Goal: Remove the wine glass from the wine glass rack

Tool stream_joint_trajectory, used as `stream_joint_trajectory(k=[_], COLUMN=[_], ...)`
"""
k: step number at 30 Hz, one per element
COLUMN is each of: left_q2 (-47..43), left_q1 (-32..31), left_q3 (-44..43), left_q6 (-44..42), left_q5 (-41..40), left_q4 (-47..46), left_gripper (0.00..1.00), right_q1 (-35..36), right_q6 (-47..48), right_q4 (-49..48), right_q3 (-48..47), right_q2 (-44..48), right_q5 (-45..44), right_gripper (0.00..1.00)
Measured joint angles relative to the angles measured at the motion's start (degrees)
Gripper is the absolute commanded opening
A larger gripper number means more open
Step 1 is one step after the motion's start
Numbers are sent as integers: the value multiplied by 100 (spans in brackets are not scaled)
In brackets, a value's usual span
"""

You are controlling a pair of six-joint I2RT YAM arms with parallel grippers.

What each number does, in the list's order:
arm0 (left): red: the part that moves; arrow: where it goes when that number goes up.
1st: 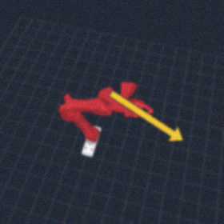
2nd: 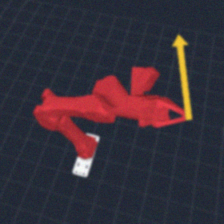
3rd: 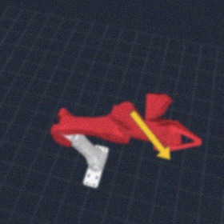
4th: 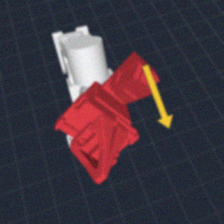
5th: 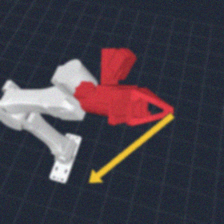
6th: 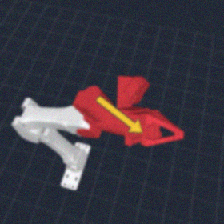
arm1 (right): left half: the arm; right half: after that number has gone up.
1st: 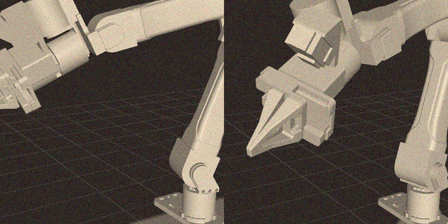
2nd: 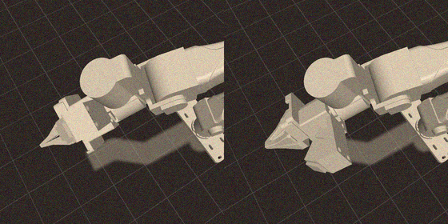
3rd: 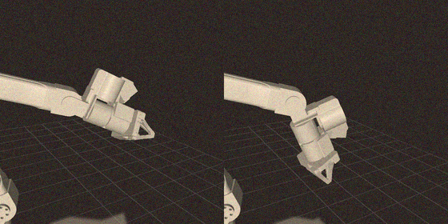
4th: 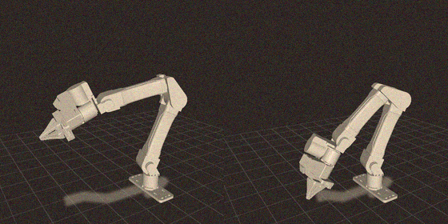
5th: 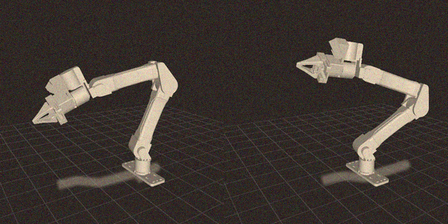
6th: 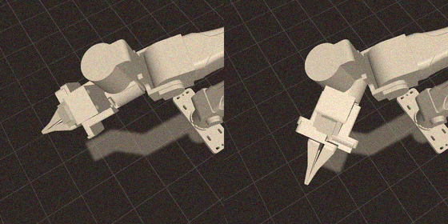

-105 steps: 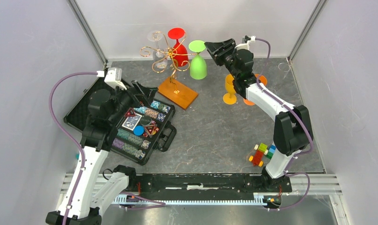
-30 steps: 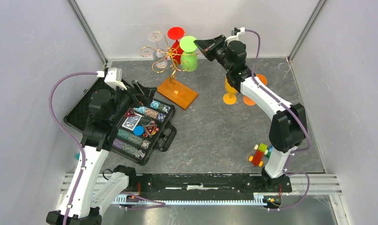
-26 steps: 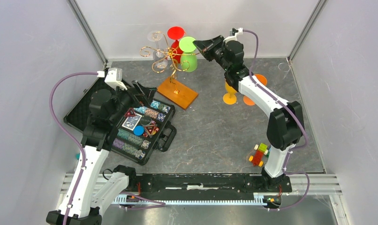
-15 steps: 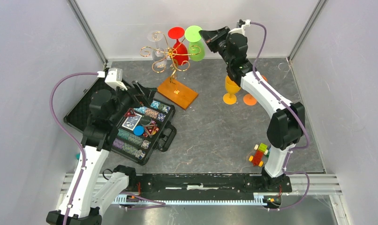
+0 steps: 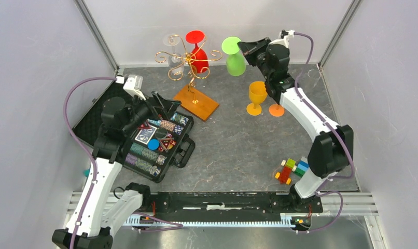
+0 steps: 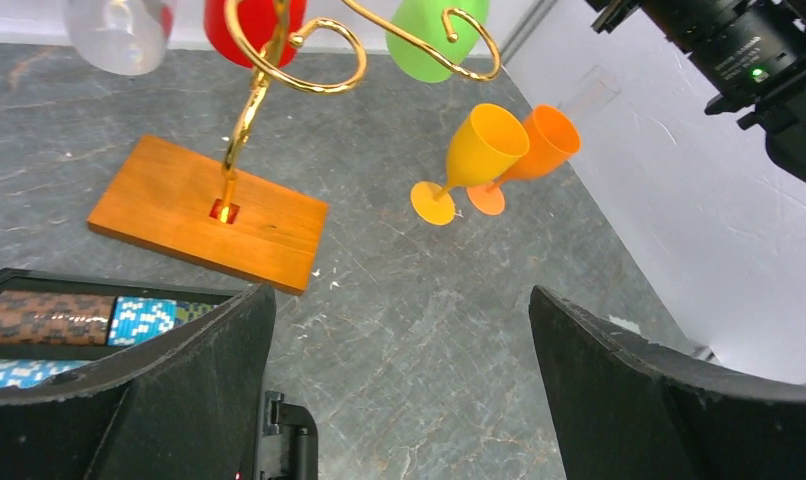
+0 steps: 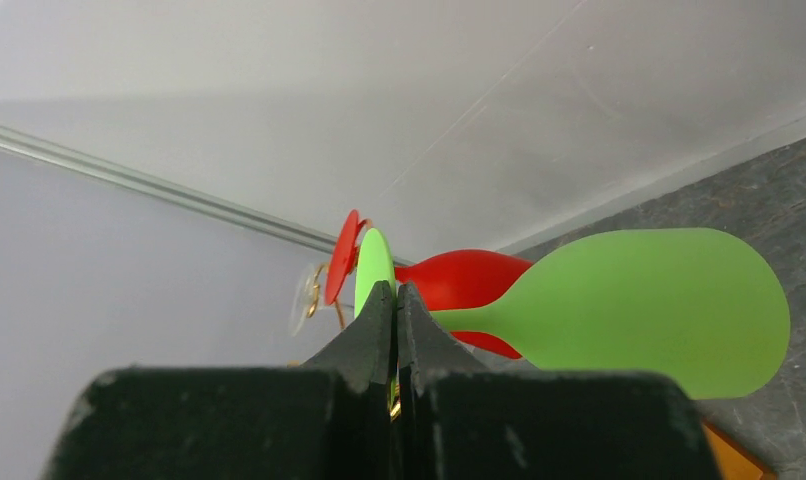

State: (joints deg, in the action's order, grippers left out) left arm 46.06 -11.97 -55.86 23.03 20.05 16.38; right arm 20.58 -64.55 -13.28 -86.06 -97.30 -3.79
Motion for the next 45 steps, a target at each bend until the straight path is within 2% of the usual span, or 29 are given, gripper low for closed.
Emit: stream_joint_trajectory(k=[7,12,14,21,26,31,38,45], left_q2=[245,452,625,1086,1300,1821,2509,2651], left_q1=[-2,-203,-387,-1110,-1438,-1762,-2035,-2229], left_q3=[0,142,236,553,785,835,835,831], left_q6=[258,1366,1821,2903,3641,4476,5687,6290], left_q5=[780,1318,1362,1261,1001,975,1110,1237], left_q4=[-240,-1458,-1998,-3010,-3672,-4509,-5792,-6492], left_gripper=[100,100,100,100,100,99,78,70], right_q1=[-175,-216,-216,-249,-260,-264,-264,-264], right_q6=[20,-76,-170,-826,-1189,-1543,-2116,-2583], right_q4=[-323,-640,-745,-1167,-1279,-1631,-2076,-2872], right_q3=[1167,2347,2752,4162,4430,4503,5042,5342], right_q2=[1427,2833,3309,4878,5853,6478,6784,6596], right_q5=[378,697,883,1633,1947,2170,2310,2310], right_gripper=[0,0,0,0,0,0,0,0])
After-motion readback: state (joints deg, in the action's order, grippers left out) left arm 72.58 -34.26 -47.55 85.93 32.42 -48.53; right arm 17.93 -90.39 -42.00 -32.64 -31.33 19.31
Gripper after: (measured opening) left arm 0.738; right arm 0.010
